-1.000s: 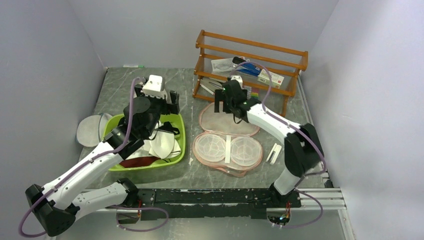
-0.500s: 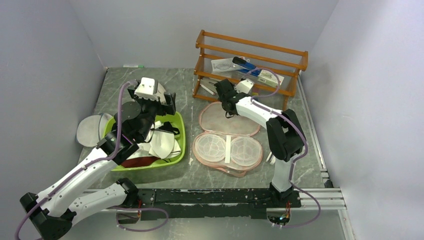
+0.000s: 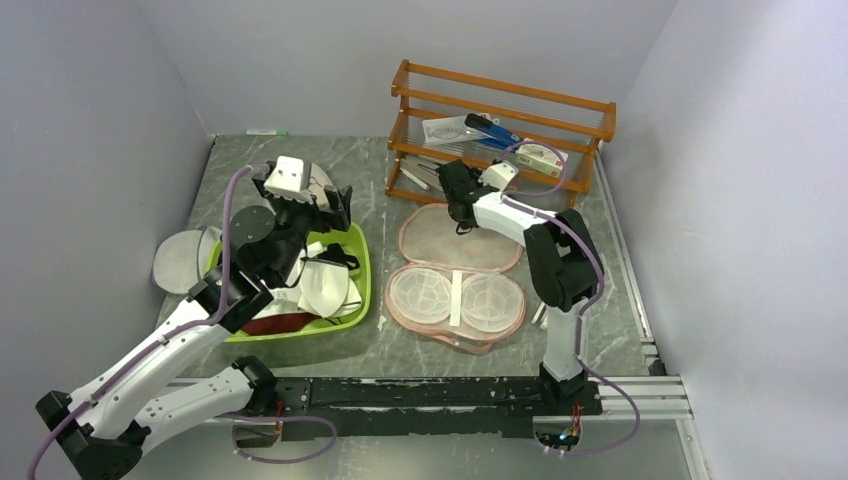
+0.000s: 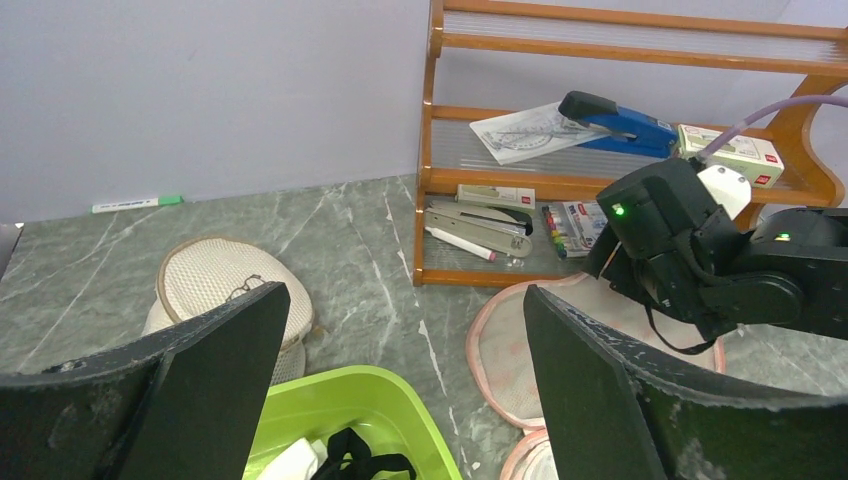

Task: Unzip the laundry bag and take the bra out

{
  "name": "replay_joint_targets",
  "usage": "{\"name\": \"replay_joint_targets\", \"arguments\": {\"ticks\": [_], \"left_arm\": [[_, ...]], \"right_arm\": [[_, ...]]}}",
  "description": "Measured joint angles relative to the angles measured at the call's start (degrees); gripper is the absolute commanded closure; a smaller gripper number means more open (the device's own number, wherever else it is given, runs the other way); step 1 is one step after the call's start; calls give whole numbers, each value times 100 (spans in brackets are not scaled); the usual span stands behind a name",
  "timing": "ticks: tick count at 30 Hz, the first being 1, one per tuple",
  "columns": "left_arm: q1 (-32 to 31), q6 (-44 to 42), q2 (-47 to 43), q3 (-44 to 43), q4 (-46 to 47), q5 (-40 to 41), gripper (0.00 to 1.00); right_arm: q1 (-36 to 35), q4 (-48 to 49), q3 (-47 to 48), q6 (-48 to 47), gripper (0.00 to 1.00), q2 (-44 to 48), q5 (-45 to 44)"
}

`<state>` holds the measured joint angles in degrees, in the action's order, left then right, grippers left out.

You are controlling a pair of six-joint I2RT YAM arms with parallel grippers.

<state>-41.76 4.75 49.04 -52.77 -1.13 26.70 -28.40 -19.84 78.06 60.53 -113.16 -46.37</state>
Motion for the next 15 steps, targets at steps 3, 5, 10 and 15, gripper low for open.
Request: {"name": "replay_joint_targets", "arguments": {"ticks": [3, 5, 10, 15], "left_arm": [[0, 2, 2, 0, 0, 0, 1], [0, 0, 2, 0, 0, 0, 1], [0, 0, 2, 0, 0, 0, 1], [0, -2, 2, 0, 0, 2, 1]], "right_arm": [[-15, 4, 133, 68, 38, -188, -31], [-17, 11, 238, 155, 39, -313, -61], [-17, -111, 424, 444, 45, -581, -72], [17, -433, 632, 710, 59, -730, -92]]}}
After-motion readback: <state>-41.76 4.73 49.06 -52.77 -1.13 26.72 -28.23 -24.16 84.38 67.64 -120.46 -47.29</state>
